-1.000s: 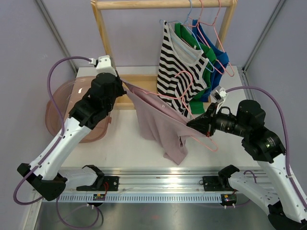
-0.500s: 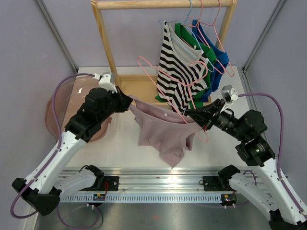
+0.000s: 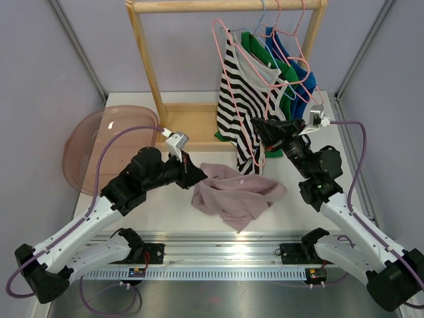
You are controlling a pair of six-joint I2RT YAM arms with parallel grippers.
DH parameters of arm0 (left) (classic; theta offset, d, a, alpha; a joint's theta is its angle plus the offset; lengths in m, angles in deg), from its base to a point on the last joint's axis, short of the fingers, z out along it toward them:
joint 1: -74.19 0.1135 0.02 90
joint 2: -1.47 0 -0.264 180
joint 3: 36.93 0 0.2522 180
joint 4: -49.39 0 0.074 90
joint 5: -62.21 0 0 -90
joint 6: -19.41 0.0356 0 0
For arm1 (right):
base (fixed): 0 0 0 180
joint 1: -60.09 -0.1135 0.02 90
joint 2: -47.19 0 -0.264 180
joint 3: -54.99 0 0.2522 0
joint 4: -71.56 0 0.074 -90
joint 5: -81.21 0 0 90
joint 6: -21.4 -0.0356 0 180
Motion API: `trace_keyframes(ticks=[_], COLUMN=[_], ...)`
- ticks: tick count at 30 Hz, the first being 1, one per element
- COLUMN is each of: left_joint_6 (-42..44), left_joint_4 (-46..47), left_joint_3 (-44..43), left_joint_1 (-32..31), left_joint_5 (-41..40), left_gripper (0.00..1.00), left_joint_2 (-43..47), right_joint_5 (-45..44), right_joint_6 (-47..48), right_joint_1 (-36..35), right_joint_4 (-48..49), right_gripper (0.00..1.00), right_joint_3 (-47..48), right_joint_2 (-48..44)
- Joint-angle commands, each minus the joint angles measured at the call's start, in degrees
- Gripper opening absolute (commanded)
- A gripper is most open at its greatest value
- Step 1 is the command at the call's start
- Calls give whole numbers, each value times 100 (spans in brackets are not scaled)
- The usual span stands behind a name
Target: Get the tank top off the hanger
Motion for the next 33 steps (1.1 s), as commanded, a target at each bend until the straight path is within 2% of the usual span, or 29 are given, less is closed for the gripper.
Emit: trace_keyframes(ticks=[1, 2, 3, 5, 7, 8, 10, 11, 14, 15, 22, 26, 33], left_joint_6=[219, 219, 245, 298, 386, 404, 456, 474, 527, 562, 720, 676, 483], left_joint_4=[-110, -268, -617, -1014, -1192, -1358, -1569, -1840, -2289, -2387, -2976, -2941, -2959], left_joint_3=[55, 20, -42, -200, -323, -376, -603, -692, -981, -1044, -1106, -790, -245], left_joint_1=[-69, -87, -105, -122, -166, -184, -201, -228, -333, -351, -368, -368, -430], left_joint_5=[-188, -427, -647, -1149, -1439, -1518, -1677, -1869, -2362, -2580, -3355, -3523, -3786], left_gripper=[1, 2, 2, 9, 21, 36, 52, 67, 79, 99, 99, 99, 99], left_joint_2=[-66, -102, -206, -251, -225, -208, -181, -181, -94, -41, 521, 724, 742], right_joint_5=[-437, -420, -429, -411, -481, -542, -683, -710, -894, -1025, -1703, -1895, -2072], right_joint_6=[32, 146, 208, 436, 576, 577, 752, 814, 1078, 1131, 1605, 1790, 1975], right_joint_1=[-38, -38, -47, -38, -38, -47, -38, -38, -47, -56, -152, -223, -249], right_joint_4=[1608, 1268, 116, -1293, -1888, -2378, -3142, -3356, -4153, -4367, -5581, -6318, -7022], right_gripper=[0, 0, 0, 0, 0, 0, 0, 0, 0, 0, 0, 0, 0], right_joint_3=[-159, -29, 382, 745, 1053, 1132, 1492, 1633, 2256, 2676, 4515, 5692, 7721], right_joint_2=[41, 15, -37, -20, 59, 85, 234, 313, 708, 971, 2141, 3062, 4312])
